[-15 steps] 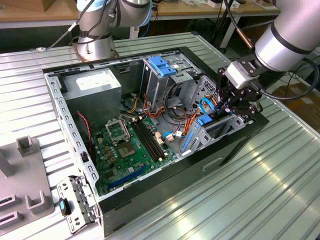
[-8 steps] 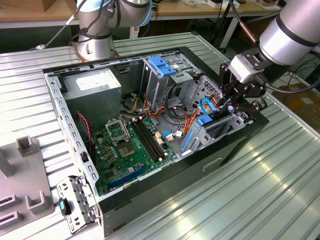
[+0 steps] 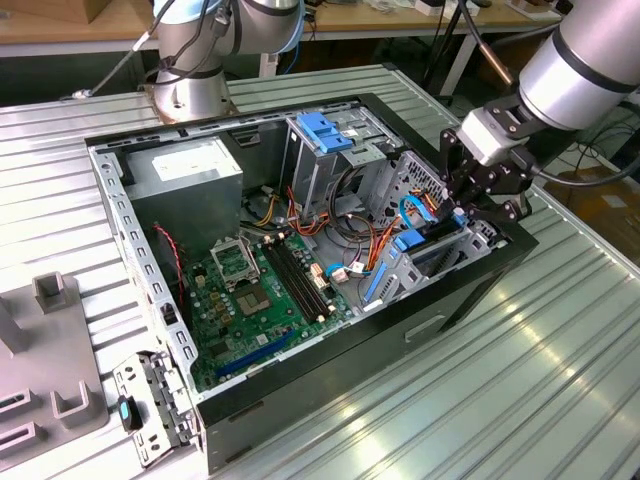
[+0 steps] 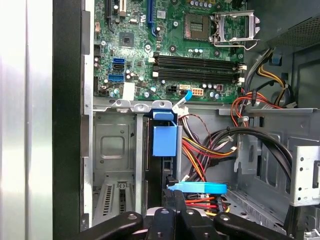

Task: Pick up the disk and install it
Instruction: 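Insert the second disk wire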

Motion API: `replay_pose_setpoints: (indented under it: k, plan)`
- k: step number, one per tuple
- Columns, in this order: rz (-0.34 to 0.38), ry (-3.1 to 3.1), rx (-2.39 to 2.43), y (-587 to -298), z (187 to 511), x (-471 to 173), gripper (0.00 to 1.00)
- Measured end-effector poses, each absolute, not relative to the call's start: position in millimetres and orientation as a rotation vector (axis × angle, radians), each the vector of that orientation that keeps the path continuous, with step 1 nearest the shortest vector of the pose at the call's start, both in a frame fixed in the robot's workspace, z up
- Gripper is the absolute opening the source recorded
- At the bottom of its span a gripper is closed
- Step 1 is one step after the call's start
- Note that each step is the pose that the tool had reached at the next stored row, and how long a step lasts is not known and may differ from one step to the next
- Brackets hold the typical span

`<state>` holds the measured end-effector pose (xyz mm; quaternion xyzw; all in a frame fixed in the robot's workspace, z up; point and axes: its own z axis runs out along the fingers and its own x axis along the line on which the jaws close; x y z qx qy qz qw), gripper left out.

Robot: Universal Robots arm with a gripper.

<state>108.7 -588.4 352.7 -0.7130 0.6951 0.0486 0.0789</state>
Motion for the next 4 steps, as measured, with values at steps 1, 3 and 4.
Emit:
replay_pose_setpoints:
  k: [1,3,4]
  plan:
    - [0.145,2.080,-2.134,-588.4,352.9,108.7,0.11]
    - [0.145,2.080,-2.134,-588.4,353.1,108.7,0.11]
    - [0.145,2.080,-2.134,-588.4,353.1,108.7,0.11]
